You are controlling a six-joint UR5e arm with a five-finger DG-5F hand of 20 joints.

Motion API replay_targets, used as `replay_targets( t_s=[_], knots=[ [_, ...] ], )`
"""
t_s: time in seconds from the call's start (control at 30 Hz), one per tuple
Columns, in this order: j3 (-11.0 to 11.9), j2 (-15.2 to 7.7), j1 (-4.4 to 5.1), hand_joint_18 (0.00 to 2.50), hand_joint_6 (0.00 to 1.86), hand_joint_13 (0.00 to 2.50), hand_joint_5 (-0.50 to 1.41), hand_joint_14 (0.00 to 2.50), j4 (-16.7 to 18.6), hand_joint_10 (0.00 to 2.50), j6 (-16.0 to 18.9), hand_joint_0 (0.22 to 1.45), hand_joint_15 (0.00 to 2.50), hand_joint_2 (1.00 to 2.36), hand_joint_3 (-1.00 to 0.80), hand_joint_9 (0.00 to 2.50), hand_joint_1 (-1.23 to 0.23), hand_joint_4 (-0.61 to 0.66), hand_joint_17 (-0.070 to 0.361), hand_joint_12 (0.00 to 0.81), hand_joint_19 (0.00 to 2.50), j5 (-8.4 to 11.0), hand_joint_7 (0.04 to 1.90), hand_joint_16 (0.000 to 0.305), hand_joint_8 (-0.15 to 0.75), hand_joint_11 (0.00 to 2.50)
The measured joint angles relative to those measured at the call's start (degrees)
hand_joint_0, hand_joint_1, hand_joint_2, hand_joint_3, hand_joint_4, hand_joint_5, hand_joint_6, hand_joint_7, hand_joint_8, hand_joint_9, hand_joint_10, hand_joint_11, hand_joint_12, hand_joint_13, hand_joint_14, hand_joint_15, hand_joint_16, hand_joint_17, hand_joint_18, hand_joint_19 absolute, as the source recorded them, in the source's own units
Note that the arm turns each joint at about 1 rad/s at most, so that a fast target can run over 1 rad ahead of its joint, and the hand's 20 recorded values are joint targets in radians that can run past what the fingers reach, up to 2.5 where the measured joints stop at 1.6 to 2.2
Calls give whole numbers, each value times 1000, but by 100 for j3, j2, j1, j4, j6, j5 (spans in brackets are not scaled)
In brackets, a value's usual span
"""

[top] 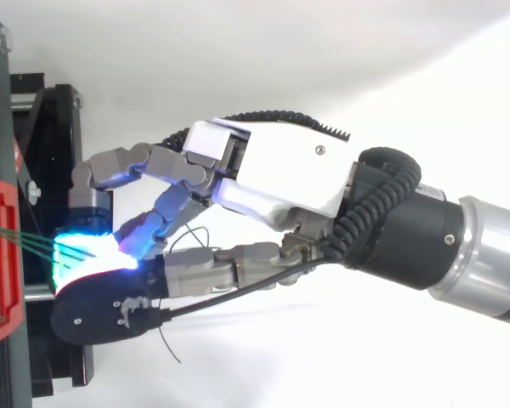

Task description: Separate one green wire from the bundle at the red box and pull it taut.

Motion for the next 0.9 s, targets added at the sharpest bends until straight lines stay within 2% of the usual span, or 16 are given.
replay_targets(
  t_s=[0.57, 0.77, 0.9],
  knots=[
    [0, 43, -23, 766, 834, 868, -197, 16, -121, 21, 7, 646, 431, 1030, -70, 999, -815, 74, 128, 394, 486, -1, 1368, 57, 373, 759],
    [-3, 266, -42, 768, 835, 865, -197, 15, -377, 22, -35, 651, 429, 1029, -71, 995, -821, 80, 129, 393, 476, -5, 1356, 57, 377, 765],
    [-6, 432, -48, 765, 836, 863, -198, 16, -617, 21, -278, 654, 428, 1030, -66, 996, -826, 73, 129, 391, 477, -4, 1350, 57, 376, 756]
  ],
)
